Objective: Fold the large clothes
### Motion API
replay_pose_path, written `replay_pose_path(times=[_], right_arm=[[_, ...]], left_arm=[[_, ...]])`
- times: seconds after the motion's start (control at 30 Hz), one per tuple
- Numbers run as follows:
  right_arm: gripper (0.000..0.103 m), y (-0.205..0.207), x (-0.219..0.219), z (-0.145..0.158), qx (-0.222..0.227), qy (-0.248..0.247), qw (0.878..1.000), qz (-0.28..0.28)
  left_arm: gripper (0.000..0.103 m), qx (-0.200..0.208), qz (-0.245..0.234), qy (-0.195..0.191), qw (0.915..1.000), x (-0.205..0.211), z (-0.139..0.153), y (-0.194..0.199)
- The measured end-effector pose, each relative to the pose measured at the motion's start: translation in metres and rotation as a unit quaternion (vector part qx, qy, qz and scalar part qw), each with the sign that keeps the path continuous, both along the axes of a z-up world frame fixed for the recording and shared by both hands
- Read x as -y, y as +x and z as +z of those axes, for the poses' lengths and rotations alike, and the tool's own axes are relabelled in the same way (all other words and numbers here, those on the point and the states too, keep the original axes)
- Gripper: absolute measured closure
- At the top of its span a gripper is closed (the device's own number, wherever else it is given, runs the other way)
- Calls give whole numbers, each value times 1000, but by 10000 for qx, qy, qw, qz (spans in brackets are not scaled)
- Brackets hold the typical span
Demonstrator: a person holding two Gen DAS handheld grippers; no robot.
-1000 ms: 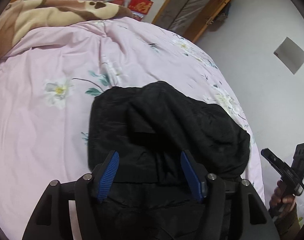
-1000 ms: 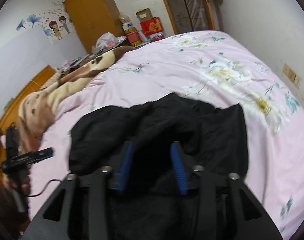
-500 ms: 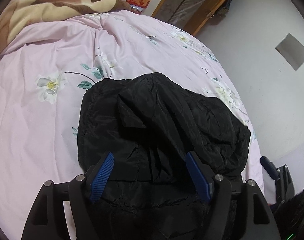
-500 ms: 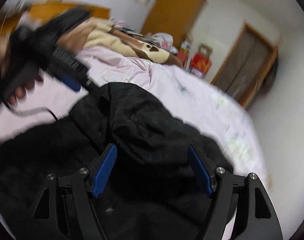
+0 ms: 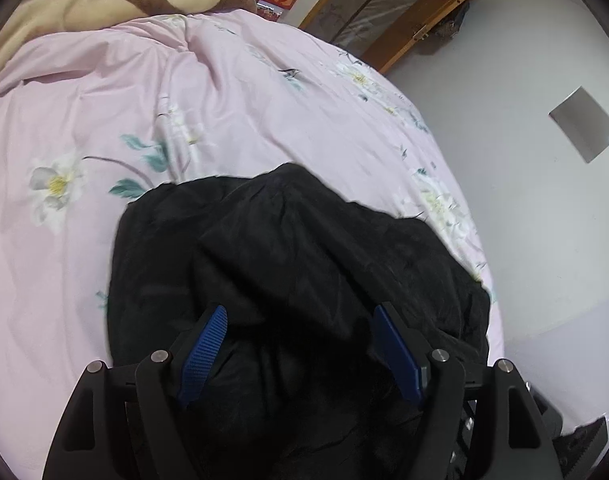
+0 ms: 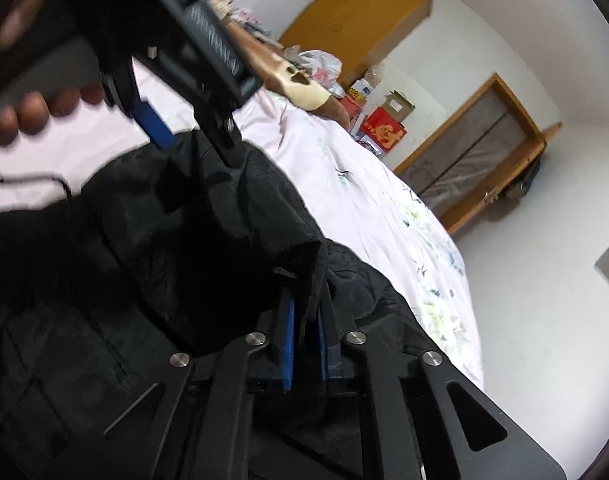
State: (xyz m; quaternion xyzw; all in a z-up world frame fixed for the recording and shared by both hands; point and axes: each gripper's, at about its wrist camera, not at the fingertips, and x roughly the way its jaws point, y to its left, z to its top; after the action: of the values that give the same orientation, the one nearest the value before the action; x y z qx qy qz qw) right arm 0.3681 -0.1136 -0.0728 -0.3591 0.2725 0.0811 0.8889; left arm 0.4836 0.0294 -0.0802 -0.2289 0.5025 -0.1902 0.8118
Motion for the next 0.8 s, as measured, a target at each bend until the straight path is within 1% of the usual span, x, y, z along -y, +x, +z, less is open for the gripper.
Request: replay_pose_path(times=[0.1,0.17,0.23,0.3,0.37,0.4,0.47,0.5,0.53,0.57,0.6,0.63,0.67,0.7,0.73,0.77,0.8], right_arm=[[98,-4,6,19,176,335,9992,-98],[99,-5,11,31,211,613,9978,-160],[99,-6,13,39,190,825,9963,-173],[99,-9,12,41,134,904,9958,-96],[99,-15,8,39,107,894,9959,36],[99,-19,5,38,67,922,9956,120],[99,-25,2,34,-27,985,9949,213],[99,-27,1,32,-47,982,9949,230],[99,-27,1,31,-93,1018,9945,241],[99,-27,2,29,-206,1153,9928,255],[99,-26,2,27,-376,1297,9905,249],[99,-23,3,24,-476,1329,9897,238],[99,-24,2,21,-588,1363,9886,235],[99,-22,2,18,-682,1426,9872,217],[99,-21,3,17,-769,1512,9853,186],[99,-21,4,16,-844,1569,9839,152],[99,-21,4,16,-867,1596,9833,125]], left_arm=[[28,27,-44,-322,9995,4,4,7],[24,-53,7,-458,9989,8,3,17],[24,-91,254,-600,9978,8,1,28],[24,-70,400,-729,9965,6,2,38],[24,63,617,-715,9955,3,9,46],[24,273,756,-639,9947,-1,15,50],[24,637,1029,-314,9922,-6,24,49],[24,921,1181,-17,9887,-9,27,46],[24,988,1333,403,9853,-13,24,42],[24,879,1311,564,9859,-14,19,43],[24,678,1166,726,9882,-15,12,44],[24,472,1082,868,9892,-18,4,43],[24,418,1090,987,9883,-20,3,40],[24,460,1069,1034,9878,-22,4,34],[24,605,1052,1040,9871,-23,12,27],[24,674,1061,1109,9858,-23,17,23],[24,825,1073,1235,9831,-20,27,19]])
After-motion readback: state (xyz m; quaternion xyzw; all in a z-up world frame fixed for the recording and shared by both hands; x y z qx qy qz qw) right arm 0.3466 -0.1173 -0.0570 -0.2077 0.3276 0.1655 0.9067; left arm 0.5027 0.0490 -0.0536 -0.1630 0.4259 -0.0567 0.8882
